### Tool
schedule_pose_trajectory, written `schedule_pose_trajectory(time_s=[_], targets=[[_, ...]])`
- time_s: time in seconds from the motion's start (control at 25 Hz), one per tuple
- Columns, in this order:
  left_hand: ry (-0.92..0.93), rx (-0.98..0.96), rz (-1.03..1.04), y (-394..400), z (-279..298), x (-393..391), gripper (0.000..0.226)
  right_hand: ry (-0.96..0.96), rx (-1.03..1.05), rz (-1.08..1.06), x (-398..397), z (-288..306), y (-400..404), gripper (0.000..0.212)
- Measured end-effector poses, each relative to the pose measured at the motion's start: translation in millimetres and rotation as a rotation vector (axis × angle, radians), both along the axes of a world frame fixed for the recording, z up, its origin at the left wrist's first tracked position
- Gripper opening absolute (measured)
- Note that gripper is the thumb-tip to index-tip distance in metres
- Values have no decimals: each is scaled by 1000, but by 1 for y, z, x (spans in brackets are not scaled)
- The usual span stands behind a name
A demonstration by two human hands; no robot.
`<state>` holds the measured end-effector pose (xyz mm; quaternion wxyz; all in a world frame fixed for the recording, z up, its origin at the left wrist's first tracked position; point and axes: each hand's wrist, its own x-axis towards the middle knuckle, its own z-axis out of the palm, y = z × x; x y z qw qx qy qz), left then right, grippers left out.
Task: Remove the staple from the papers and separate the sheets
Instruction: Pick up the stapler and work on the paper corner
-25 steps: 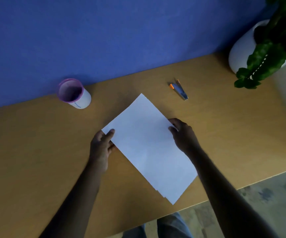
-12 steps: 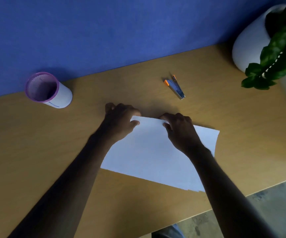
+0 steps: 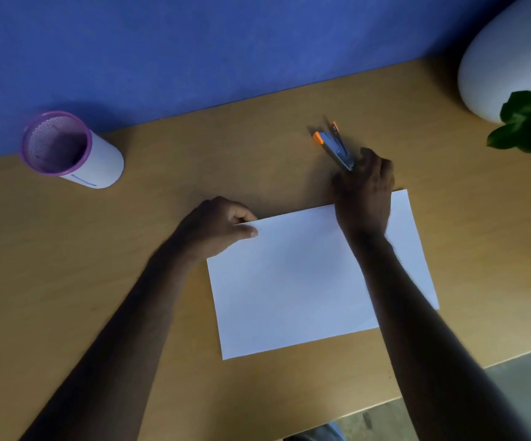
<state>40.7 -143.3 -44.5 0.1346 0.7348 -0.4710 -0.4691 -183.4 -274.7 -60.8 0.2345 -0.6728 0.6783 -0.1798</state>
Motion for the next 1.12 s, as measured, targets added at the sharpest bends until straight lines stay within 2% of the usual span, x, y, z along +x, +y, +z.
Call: schedule_pose_trajectory(time_s=[0.16, 0.24, 0.36, 0.44, 0.56, 0.68, 0.76, 0.84, 0.92, 1.04, 1.12], targets=[[127, 78, 35, 7, -3, 4, 6, 23, 20, -136, 12, -4, -11, 30], [178, 107, 68, 10, -5, 4, 7, -2, 31, -170, 11, -4, -17, 26], [284, 148, 130, 13, -8, 5, 10, -179, 43, -192, 3, 1, -17, 26], [342, 171, 154, 15, -9, 5, 15, -406, 14, -211, 0, 10, -11, 22], [369, 181, 161, 13, -7, 5, 21, -864, 46, -209, -5, 32, 7, 16], [377, 187, 164, 11, -6, 7, 18, -1458, 363, -169, -12, 47, 35, 8], [387, 194, 163, 10, -5, 7, 14, -1701, 568, -190, -16, 47, 55, 16], [384, 194, 164, 10, -5, 7, 13, -1659, 695, -248, -15, 42, 75, 21], [373, 191, 164, 10, -6, 6, 14, -1372, 713, -284, -13, 34, 93, 24], [366, 185, 178, 8, -8, 4, 13, -726, 432, 37, -10, 18, 113, 26], [371, 165, 201, 7, -10, 2, 15, -408, 193, 289, -6, 9, 122, 33]])
